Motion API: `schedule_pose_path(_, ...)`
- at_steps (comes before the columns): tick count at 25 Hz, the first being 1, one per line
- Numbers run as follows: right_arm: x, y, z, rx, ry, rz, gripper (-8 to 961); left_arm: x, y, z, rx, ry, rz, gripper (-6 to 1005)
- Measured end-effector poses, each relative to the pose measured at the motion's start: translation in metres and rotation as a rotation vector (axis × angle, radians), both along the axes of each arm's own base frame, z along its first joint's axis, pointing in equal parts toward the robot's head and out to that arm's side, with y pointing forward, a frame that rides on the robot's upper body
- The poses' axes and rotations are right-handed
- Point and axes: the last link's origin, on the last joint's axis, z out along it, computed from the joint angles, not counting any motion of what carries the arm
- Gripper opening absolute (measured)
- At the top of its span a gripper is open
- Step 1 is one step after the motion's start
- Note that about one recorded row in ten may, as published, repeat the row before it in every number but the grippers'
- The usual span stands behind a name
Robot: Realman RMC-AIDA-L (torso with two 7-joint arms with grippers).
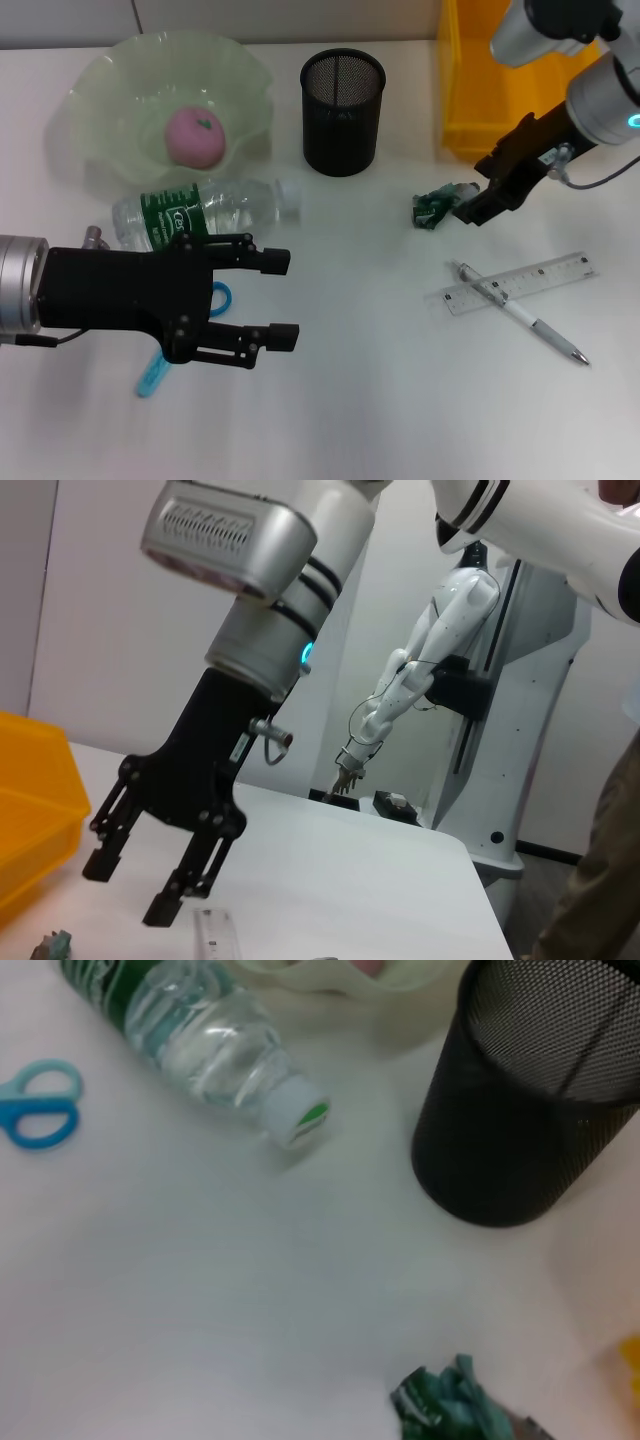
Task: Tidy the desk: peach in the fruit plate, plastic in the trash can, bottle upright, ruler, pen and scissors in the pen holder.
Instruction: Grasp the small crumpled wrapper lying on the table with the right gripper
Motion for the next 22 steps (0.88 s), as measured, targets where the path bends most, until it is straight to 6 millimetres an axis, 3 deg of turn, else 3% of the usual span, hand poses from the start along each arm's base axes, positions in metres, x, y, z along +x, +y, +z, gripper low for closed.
schedule_pose_path(22,0.012,0.011,-0.027,0.051,0.081,-0.039,688,0.000,0.001,-0.001,0.021,-0.012,-0.024,799)
